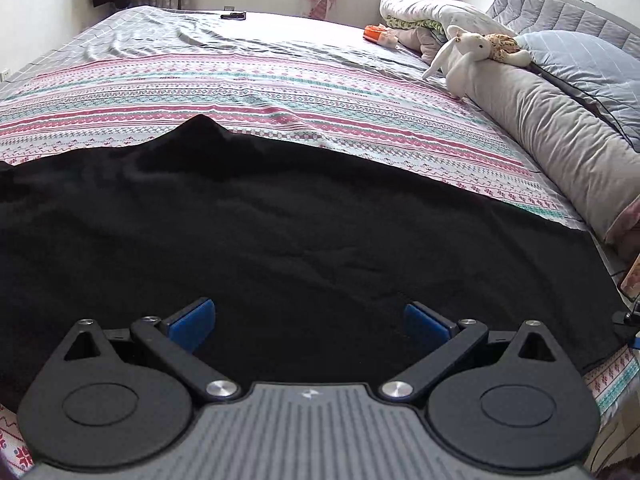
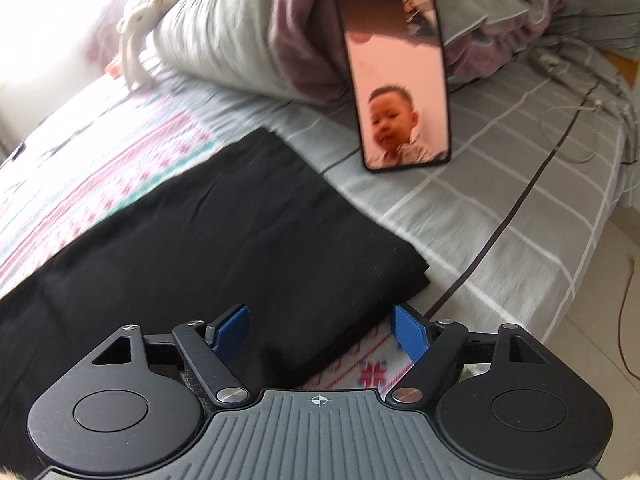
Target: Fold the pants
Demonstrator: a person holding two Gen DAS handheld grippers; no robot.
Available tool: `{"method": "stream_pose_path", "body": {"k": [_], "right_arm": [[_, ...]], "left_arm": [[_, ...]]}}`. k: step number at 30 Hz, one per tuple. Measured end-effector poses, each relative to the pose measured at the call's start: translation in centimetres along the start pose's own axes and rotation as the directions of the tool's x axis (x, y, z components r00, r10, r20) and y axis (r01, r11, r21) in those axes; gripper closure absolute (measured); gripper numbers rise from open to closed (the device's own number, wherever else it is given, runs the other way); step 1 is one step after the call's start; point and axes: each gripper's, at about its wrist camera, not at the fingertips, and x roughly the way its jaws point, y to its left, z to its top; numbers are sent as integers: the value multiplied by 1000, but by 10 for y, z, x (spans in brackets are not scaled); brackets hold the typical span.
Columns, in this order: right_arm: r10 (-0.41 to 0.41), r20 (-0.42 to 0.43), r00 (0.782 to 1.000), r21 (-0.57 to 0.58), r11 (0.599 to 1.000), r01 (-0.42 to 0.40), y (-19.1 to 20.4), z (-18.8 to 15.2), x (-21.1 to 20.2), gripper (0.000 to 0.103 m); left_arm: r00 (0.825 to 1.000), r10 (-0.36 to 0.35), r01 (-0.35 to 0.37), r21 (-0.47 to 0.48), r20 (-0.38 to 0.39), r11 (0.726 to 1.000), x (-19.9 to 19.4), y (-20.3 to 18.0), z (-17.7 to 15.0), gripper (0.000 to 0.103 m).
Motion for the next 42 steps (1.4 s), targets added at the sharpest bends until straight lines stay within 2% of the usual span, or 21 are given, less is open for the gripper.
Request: {"method": "stream_pose_path", "body": {"k": [1, 3, 4, 5, 6, 9, 13, 15, 17, 19, 23, 27, 29, 30, 33, 36, 39, 42], "right_arm": [[-30, 25, 999, -11, 999, 30, 3, 0, 3, 40], [-74, 78, 994, -50, 996, 78, 10, -3, 5, 69], [-61, 98, 993, -57, 996, 67, 12, -3, 5, 79], [-37, 108, 993, -60, 997, 43, 14, -3, 5, 96], [-20, 115, 993, -70, 997, 28, 17, -4, 5, 97], [-41, 148, 988, -145, 987, 63, 32, -10, 3, 97], [-19, 146, 989, -154, 987, 42, 38, -9, -2, 97], [-29, 155, 987, -181, 982, 57, 41, -10, -3, 94], [-98, 197, 975, -302, 940, 156, 55, -18, -1, 94], [-112, 229, 967, -420, 885, 202, 72, -31, 0, 94], [-40, 251, 967, -563, 807, 179, 101, -52, -6, 94], [40, 224, 974, -651, 750, 119, 117, -67, -11, 95], [52, 234, 971, -685, 718, 127, 125, -73, -14, 95], [57, 232, 971, -688, 715, 122, 126, -73, -15, 96], [94, 201, 975, -663, 746, 65, 125, -68, -18, 97], [162, 170, 972, -638, 770, -16, 125, -62, -29, 97], [241, 142, 960, -666, 741, -87, 135, -69, -42, 97], [310, 102, 945, -721, 678, -145, 151, -85, -55, 97]], "left_arm": [[1000, -1, 1, 15, -2, 1000, 1, -3, -2, 0], [1000, -6, 6, 42, -3, 999, 3, -8, -4, 0], [1000, -9, 9, 52, -2, 999, 4, -10, -5, 0], [1000, -12, 12, 59, 0, 998, 4, -11, -6, 0], [1000, -16, 16, 67, 2, 998, 4, -12, -7, 0], [1000, -29, 28, 81, 2, 996, 7, -14, -8, 0], [999, -42, 43, 69, -9, 997, 9, -11, -7, 0], [999, -44, 44, 65, -10, 997, 8, -9, -6, 0], [999, -44, 44, 60, -10, 997, 9, -9, -6, 0], [999, -49, 49, 49, -13, 998, 10, -9, -5, 0], [999, -48, 48, 35, -21, 998, 11, -8, -6, 0], [999, -34, 35, 40, -30, 999, 12, -8, -9, 0], [999, -30, 32, 38, -36, 999, 13, -7, -9, 0], [999, -33, 34, 34, -39, 999, 13, -7, -9, 0], [993, -103, 103, 8, -53, 995, 13, -6, -6, 0], [964, -258, 253, -74, -59, 965, 15, -4, -2, 0], [928, -370, 360, -148, -46, 921, 18, -4, -1, 0], [915, -403, 393, -168, -29, 904, 20, -9, -1, 0]]}}
